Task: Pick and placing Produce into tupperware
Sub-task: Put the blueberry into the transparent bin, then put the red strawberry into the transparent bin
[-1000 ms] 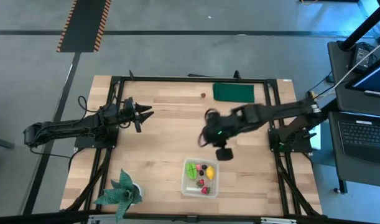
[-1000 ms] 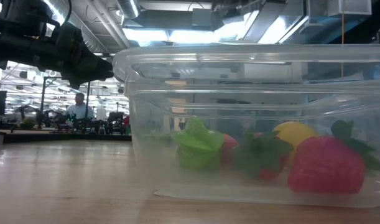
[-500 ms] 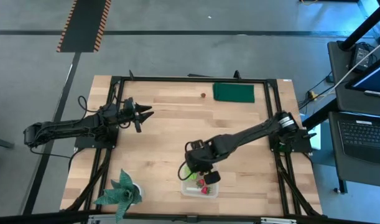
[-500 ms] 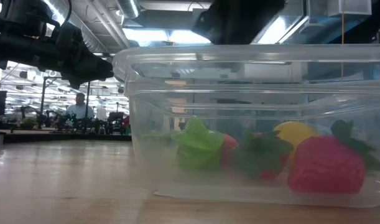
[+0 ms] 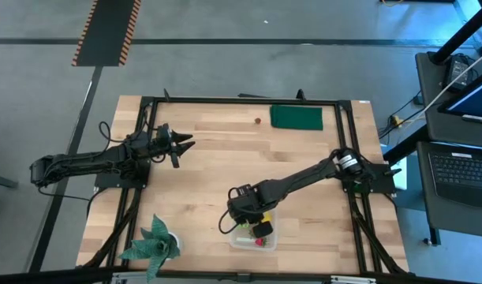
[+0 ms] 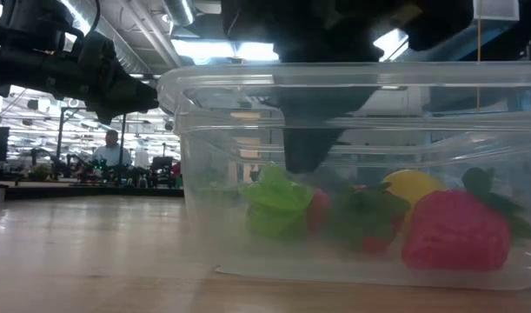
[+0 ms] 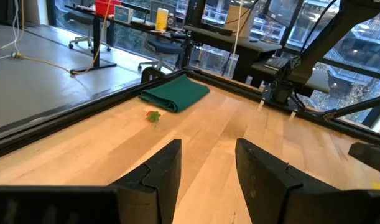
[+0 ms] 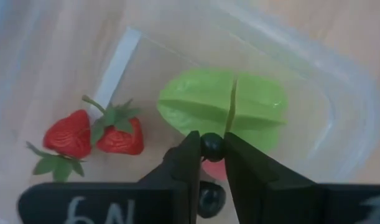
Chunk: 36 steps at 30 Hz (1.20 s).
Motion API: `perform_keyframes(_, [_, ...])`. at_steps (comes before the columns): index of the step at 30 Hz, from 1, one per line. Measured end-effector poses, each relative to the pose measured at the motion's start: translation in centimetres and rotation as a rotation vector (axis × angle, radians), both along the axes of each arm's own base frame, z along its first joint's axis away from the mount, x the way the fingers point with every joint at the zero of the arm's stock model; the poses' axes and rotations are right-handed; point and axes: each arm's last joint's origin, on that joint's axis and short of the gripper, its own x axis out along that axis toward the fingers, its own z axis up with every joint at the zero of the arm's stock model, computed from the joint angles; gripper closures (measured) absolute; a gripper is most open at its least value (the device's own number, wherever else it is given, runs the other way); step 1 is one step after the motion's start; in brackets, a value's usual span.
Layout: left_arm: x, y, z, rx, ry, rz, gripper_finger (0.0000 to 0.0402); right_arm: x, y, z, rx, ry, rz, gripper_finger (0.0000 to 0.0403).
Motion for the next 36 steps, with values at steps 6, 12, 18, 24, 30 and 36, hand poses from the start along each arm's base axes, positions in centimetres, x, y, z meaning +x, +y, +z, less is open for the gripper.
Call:
perform_keyframes(6, [0.0,0.0,0.0,0.0,0.001,0.0,0.0262,0.1,0.0,-0.6,-0.007,0.016,0.005,0.032])
perform_keyframes(12, [0.0,0.0,0.0,0.0,0.002,0.0,0.0255,0.0,0.0,-0.5,-0.008,0.019,0.006,0.0321])
perform_keyframes(18, [0.0,0.0,-0.2,-0.006,0.019,0.0,0.0249,-0.4,-0.2,-0.2,-0.013,0.048,-0.009,0.0301])
perform_keyframes(24, [0.0,0.0,-0.4,-0.011,0.036,0.001,0.0255,-1.0,-0.3,1.8,-0.008,0.015,0.002,0.0237])
perform_keyframes(30, [0.0,0.0,-0.4,-0.011,0.035,0.001,0.0262,-2.2,-2.1,6.2,-0.168,-0.118,-0.02,0.0168])
perform_keyframes(36, [0.0,0.0,-0.3,-0.011,0.034,0.001,0.0257,-3.4,-7.5,12.1,-0.279,-0.298,-0.161,0.014])
